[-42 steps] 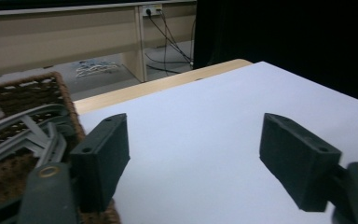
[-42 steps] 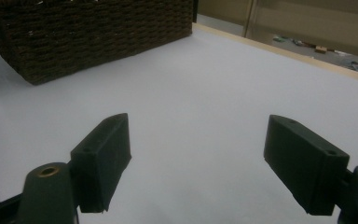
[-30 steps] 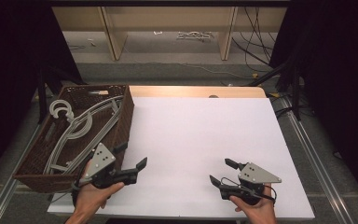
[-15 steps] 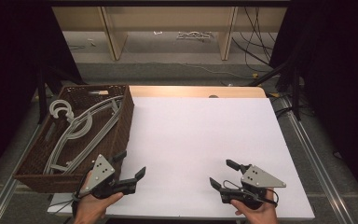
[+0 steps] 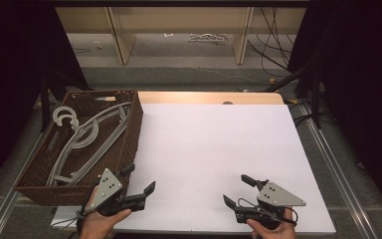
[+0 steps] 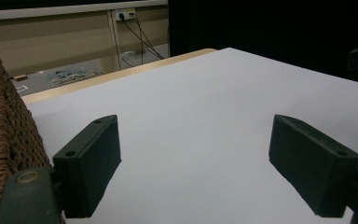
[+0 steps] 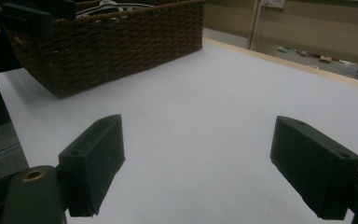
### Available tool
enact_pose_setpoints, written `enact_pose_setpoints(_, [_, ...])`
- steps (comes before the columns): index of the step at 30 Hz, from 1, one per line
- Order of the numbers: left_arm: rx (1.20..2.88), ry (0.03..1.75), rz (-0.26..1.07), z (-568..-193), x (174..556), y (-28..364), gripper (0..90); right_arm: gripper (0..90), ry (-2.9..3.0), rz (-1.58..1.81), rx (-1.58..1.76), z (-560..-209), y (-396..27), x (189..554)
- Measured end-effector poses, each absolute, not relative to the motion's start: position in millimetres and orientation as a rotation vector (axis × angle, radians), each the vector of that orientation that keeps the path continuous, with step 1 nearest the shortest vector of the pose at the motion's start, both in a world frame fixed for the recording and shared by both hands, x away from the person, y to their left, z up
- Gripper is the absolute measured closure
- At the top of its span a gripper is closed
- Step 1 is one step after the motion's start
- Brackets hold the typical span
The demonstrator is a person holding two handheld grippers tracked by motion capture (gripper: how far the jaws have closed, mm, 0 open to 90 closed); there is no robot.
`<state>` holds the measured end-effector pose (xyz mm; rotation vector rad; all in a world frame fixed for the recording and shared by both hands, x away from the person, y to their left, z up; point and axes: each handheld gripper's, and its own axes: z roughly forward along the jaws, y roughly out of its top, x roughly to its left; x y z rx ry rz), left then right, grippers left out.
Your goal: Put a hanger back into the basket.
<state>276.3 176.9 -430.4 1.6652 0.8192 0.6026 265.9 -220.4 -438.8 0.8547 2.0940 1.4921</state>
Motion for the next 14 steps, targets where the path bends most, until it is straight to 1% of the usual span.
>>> enact_pose_setpoints(14, [1.679, 0.815, 0.619, -430.2, 276.5, 177.0, 16.4, 18.5, 2.092, 1.495, 0.858, -439.0, -221.8, 267.7])
